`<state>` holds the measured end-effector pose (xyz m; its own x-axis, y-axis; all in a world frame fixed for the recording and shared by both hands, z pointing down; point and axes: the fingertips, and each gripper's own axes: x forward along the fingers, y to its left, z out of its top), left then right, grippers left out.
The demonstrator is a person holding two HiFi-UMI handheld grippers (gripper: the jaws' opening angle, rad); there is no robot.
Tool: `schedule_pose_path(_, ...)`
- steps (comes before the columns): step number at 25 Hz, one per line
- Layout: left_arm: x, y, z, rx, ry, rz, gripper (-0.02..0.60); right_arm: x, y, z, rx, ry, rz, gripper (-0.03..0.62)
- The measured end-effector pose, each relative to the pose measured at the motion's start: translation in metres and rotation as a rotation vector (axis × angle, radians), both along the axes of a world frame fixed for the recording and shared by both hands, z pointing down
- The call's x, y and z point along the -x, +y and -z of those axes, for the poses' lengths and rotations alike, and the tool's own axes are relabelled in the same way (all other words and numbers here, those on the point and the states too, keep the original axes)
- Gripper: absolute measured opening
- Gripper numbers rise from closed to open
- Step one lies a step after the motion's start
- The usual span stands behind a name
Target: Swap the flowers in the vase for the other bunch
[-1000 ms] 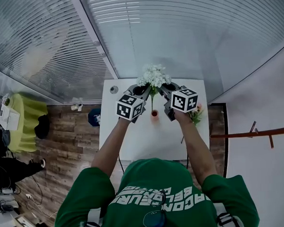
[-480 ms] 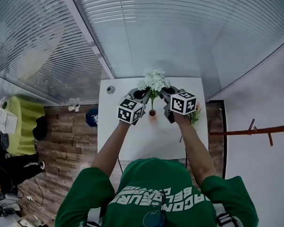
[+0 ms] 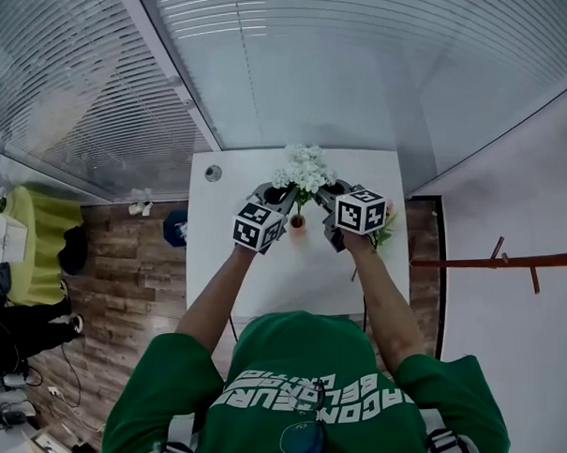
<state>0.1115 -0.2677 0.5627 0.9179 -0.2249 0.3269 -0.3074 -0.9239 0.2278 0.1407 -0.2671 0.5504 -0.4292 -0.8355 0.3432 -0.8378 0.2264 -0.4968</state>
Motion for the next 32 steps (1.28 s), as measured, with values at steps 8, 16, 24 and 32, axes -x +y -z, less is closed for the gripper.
schedule_pose_path(8, 0.006, 0.012, -0.035, 0.052, -0.054, 0.003, 0.023, 0.005, 0.011, -0.035, 0.071, -0.011, 0.015, 0.029)
schedule_pose_path(16, 0.014, 0.024, -0.062, 0.098, -0.096, 0.002, 0.023, 0.012, 0.022, -0.063, 0.137, -0.014, 0.032, 0.029)
schedule_pose_path(24, 0.02, 0.032, -0.081, 0.124, -0.131, -0.002, 0.025, 0.015, 0.029, -0.085, 0.182, -0.028, 0.034, 0.029)
schedule_pose_path(32, 0.024, 0.03, -0.074, 0.133, -0.144, -0.001, 0.025, 0.011, 0.034, -0.077, 0.183, -0.056, 0.035, 0.031)
